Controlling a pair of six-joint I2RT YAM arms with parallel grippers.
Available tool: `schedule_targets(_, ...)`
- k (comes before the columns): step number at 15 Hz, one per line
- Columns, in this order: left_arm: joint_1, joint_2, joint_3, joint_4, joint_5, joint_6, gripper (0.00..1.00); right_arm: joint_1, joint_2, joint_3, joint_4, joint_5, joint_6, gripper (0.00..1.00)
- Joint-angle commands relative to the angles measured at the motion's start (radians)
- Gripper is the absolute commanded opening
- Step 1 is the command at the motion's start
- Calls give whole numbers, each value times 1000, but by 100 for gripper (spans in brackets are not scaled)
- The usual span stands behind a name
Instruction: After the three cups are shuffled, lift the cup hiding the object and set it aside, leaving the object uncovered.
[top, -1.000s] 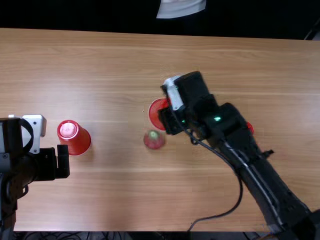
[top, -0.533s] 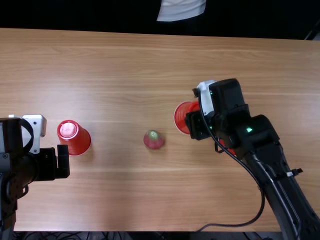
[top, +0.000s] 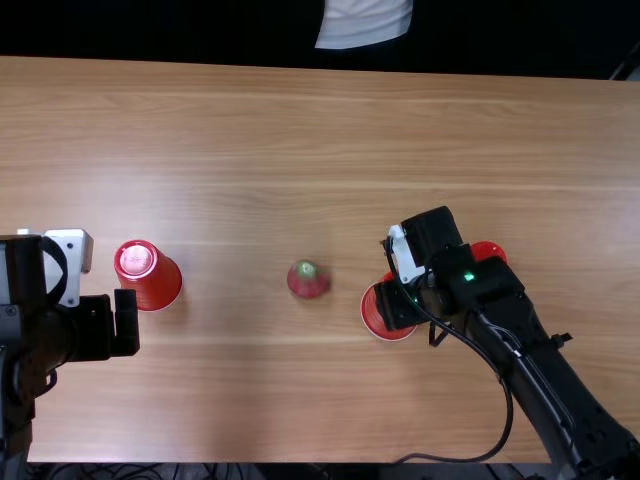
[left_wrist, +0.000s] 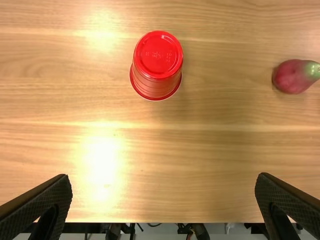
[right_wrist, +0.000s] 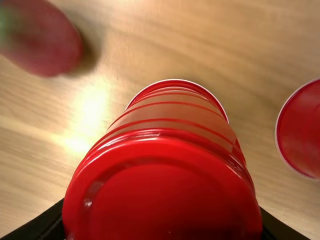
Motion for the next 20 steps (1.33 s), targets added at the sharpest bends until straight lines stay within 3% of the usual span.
schedule_targets(1,-8,31,-12,5,-6,2,100,8,2,-24,3,5,3,21)
schedule_targets(3,-8,34,-12,5,-6,2,100,8,2,-39,3,5,3,48)
schedule_targets(4,-8,35,-12,5,-6,2,100,8,2,-40,3,3,5,97)
schedule_targets(9,-8,37,-12,5,-5,2,100,5,-10,-17,3,3,10,100)
schedule_targets(15,-8,34,-14,7,-1,-1,100,-16,-202,150,-11,12,-2,100)
schedule_targets(18,-6,29,-14,7,6,4,100,-161,-312,141,-48,12,-19,100)
schedule_targets(20,-6,23,-15,7,6,6,100,-234,-384,119,-68,12,-50,100)
